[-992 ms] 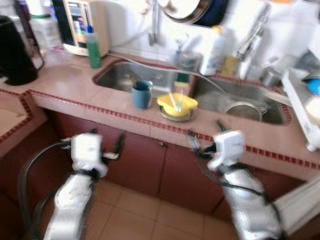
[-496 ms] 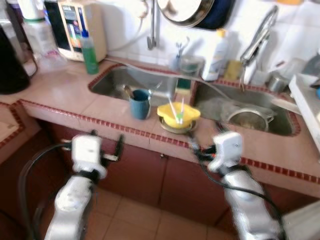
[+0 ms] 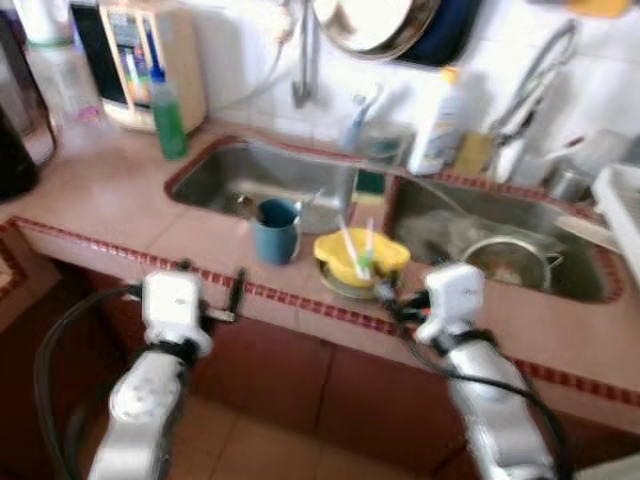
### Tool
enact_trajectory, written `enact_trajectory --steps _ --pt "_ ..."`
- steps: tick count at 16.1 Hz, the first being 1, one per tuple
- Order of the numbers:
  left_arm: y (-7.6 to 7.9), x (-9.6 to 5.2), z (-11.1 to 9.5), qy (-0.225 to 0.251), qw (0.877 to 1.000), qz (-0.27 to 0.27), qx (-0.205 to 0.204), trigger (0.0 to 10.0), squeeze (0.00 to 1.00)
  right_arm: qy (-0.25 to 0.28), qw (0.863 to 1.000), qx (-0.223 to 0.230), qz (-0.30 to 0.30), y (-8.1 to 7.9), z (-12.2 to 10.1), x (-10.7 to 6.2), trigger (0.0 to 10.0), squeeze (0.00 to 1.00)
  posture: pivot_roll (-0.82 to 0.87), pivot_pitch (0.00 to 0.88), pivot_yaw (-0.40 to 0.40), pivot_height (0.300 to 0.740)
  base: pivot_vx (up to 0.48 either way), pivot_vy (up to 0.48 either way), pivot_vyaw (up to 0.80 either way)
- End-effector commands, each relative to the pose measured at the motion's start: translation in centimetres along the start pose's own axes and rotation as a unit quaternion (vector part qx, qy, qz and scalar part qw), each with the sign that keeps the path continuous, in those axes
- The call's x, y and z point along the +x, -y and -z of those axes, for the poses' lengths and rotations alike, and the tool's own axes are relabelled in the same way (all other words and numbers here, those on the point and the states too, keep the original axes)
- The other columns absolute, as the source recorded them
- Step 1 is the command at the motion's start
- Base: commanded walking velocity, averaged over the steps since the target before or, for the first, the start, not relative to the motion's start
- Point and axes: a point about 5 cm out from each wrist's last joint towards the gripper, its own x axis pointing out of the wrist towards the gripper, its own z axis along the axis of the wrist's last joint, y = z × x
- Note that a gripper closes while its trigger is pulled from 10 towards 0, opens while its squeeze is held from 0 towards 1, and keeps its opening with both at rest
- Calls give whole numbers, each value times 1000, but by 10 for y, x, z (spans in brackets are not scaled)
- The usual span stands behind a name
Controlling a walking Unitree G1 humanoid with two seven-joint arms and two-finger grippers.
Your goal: Kitchen organization
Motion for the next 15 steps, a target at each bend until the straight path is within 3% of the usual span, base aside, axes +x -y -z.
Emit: enact_trajectory --steps 1,9,15 --pt "7 3 -3 6 1000 7 -2 10000 0 -1 1000 -13 12 11 -2 -3 10000 0 -57 0 -39 740 285 0 0" --pt "11 3 0 -7 999 11 -38 10000 0 -1 1000 -29 -1 9 -3 -3 10000 0 -61 0 -38 740 0 0 0" --pt "18 11 -2 -4 999 36 -32 10000 0 -2 996 -75 -51 2 -4 -5 10000 0 -74 0 -36 740 0 0 0"
